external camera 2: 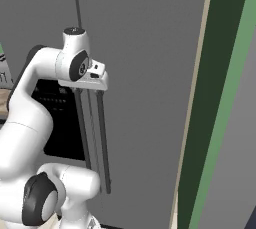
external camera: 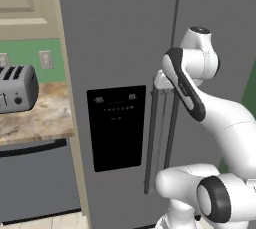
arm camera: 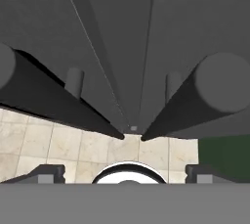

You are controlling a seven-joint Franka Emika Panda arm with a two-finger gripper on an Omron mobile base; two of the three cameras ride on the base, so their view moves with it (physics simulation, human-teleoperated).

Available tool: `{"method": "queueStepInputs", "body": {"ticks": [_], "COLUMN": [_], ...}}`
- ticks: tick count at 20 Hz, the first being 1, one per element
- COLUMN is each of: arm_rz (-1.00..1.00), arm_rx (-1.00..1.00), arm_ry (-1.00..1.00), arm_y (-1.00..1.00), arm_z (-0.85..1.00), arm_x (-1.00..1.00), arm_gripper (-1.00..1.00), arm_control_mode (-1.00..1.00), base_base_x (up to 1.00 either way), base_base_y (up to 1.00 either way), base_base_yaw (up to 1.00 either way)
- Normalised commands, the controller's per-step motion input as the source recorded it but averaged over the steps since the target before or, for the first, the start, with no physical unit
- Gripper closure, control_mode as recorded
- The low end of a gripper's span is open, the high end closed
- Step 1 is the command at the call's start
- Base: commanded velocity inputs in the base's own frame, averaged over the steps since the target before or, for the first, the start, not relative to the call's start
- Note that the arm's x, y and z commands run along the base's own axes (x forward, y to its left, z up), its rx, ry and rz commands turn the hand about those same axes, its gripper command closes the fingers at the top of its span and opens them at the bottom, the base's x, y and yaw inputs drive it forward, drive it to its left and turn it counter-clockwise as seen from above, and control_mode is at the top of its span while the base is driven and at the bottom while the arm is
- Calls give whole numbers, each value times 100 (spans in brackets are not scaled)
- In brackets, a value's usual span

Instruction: Take the lemon wedge from the fridge and place it on the plate with fish on the dining counter.

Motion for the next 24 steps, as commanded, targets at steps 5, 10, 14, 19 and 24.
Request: {"method": "queueStepInputs", "body": {"ticks": [5,10,14,19,24], "arm_rz": [-2,0,0,0,0], "arm_rx": [0,0,0,0,0], "arm_ry": [5,4,2,0,0], "arm_y": [9,0,0,0,0], "arm_z": [0,-7,-44,0,0], "arm_x": [2,-3,-60,0,0], "arm_gripper": [-100,-100,-100,-100,-100], "arm_control_mode": [-100,-100,-100,100,100], "base_base_x": [0,0,0,-64,-63], "base_base_y": [0,0,0,0,0], "base_base_yaw": [0,0,0,0,0]}}
